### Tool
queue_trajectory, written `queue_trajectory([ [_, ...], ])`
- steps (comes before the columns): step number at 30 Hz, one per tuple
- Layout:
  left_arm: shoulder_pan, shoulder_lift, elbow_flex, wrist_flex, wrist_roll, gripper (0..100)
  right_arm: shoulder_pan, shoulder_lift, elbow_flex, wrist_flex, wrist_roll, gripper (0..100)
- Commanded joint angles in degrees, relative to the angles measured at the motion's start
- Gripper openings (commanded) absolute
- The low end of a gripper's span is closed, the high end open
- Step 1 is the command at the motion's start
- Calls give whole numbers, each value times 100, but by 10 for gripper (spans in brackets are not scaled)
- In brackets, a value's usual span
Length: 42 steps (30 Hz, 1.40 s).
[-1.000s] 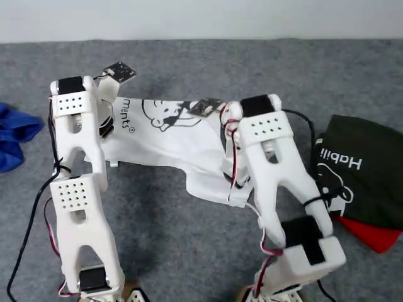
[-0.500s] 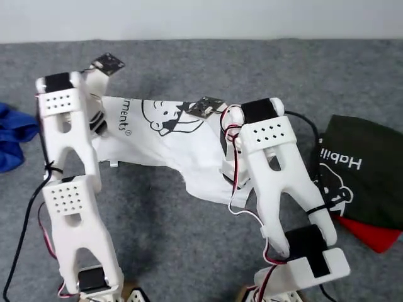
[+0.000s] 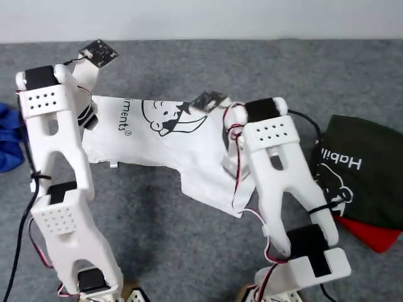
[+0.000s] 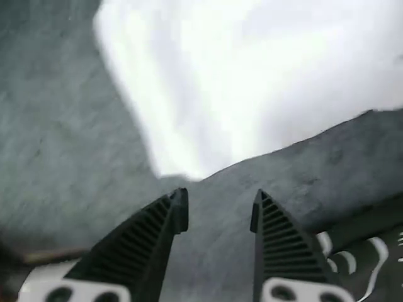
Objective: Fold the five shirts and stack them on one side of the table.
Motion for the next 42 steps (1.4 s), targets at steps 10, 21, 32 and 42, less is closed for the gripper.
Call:
queue_trajectory([
  [10,211,-273,-31,-343,1873,6,752,954,-229,-2941,-607,10],
  [21,352,-1090,22,97,2426,6,1077,3213,-1187,-4646,-651,9],
  [32,431,-1319,31,97,2435,6,822,3415,-3842,-1640,-677,9],
  [42,1196,-1363,31,149,2435,7,866,2545,-4677,901,-659,9],
])
